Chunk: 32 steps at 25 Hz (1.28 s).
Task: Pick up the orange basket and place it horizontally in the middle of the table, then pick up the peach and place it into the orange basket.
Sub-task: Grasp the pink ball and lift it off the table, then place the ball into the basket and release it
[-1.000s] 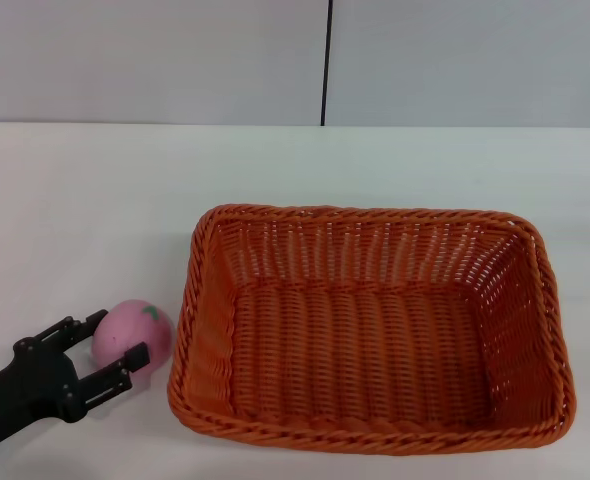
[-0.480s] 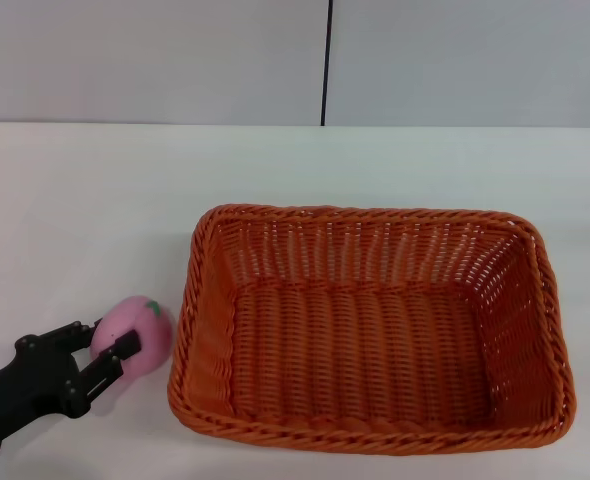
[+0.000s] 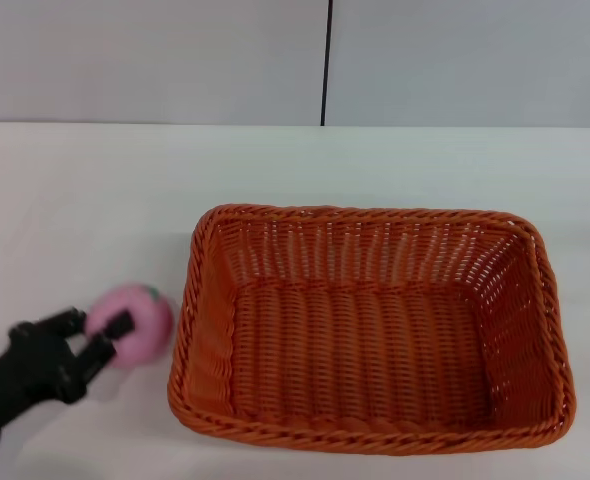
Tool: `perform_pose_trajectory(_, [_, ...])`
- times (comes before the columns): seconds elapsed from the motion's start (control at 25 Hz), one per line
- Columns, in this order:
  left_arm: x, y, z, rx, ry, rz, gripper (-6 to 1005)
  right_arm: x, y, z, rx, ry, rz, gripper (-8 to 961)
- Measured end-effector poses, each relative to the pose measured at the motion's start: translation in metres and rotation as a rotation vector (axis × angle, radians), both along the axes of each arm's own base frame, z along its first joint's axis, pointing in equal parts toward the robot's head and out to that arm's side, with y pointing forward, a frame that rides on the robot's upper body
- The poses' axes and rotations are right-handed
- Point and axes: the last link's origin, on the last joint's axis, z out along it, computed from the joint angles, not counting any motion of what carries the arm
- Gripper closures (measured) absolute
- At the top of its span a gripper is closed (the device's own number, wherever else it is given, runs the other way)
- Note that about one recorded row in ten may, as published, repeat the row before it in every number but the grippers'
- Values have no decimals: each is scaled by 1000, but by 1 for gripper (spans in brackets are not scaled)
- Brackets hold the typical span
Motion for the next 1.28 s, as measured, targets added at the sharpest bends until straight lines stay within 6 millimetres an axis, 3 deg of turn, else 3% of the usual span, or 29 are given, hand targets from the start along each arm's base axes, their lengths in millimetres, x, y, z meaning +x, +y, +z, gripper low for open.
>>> perform_pose_trajectory(0.16, [3, 5, 26, 195, -111, 34, 743, 0, 0, -2, -3, 7, -1, 602])
perform_pose_trajectory(0.4, [19, 12, 38, 345, -266, 9, 795, 0, 0, -3, -4, 12, -1, 602])
perform_pose_trajectory(0.52, [37, 21, 32, 336, -348, -50, 814, 0, 0, -6, -8, 23, -3, 602])
perform_pose_trajectory(0.56, [56, 29, 19, 277, -406, -109, 820, 0, 1, -8, -10, 29, -2, 602])
perform_pose_trajectory(0.6, [56, 29, 19, 277, -406, -109, 827, 0, 1, -8, -11, 30, -1, 602])
perform_pose_trajectory(0.76, [93, 44, -11, 71, -417, -254, 850, -1, 2, -9, -13, 34, 0, 602])
perform_pose_trajectory(0.96, [109, 51, -28, -33, -412, -294, 879, 1, 4, -10, -16, 37, -15, 602])
perform_pose_trajectory(1.28, [108, 52, -29, -16, -413, -273, 551, 1, 4, -12, -18, 40, -22, 602])
